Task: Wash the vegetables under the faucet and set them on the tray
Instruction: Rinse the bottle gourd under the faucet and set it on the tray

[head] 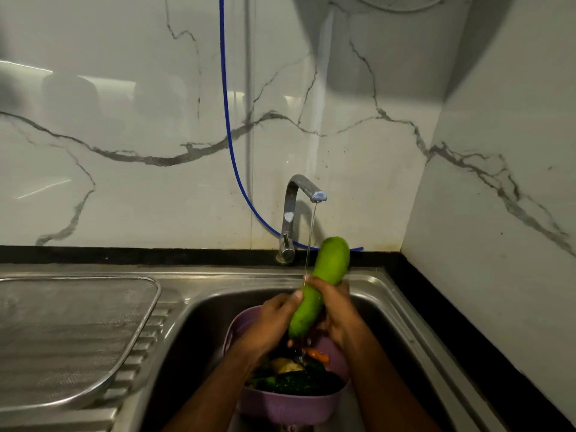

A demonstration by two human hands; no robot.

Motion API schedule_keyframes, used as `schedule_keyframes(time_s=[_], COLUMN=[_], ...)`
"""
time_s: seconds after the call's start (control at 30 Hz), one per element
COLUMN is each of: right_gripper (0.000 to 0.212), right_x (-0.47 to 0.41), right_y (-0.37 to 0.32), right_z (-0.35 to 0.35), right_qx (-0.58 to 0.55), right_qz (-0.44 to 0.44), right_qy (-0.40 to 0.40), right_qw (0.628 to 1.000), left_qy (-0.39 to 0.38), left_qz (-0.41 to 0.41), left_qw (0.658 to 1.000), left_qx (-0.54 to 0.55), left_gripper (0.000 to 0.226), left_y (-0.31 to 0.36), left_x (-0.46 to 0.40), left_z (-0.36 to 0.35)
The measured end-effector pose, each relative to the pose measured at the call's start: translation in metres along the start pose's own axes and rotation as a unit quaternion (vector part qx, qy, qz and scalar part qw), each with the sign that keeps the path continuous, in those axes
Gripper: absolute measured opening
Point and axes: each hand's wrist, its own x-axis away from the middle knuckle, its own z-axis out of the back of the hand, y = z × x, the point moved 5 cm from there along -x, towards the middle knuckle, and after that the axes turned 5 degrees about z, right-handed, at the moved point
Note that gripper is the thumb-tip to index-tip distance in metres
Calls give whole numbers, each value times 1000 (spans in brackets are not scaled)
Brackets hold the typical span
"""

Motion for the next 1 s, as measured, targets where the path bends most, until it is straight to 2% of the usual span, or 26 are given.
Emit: schedule_keyframes(time_s=[0.07, 0.13, 0.2, 0.3, 0.37, 0.43, 0.5, 0.57, 0.7, 0.87, 1.0], right_gripper=[57, 52, 53, 50, 52, 63, 78, 79, 79, 79, 75], right_x=[10, 21, 29, 37, 43, 50, 55, 64, 88, 115, 138], right_y=[0, 1, 2, 7, 8, 8, 3, -14, -49, -73, -78], right_z=[-4, -13, -22, -39, -46, -47, -49, -55, -73, -112, -164], right_qx=[35, 55, 75, 90, 95, 110, 163, 260, 441, 499, 559], right_qz=[-32, -52, -51, -37, -27, -16, 29, 113, 236, 297, 337], right_qy=[-2, -27, -51, -75, -81, -82, -75, -64, -61, -84, -118], right_qw=[999, 997, 995, 992, 992, 990, 983, 957, 863, 810, 748], left_qy=[35, 78, 99, 85, 85, 126, 188, 212, 208, 213, 239], left_qz=[-44, -48, -53, -57, -72, -89, -112, -140, -170, -151, -119], left_qw=[998, 995, 991, 986, 963, 928, 915, 908, 891, 873, 863], left_qx=[-35, -40, -67, -128, -244, -340, -339, -334, -366, -412, -428], left_gripper=[35, 31, 45, 63, 57, 54, 68, 71, 66, 50, 45], left_y=[2, 6, 9, 13, 27, 45, 64, 78, 102, 108, 95], left_x=[9, 19, 27, 44, 59, 70, 79, 82, 91, 111, 141], left_z=[12, 26, 42, 64, 74, 86, 99, 111, 131, 188, 252])
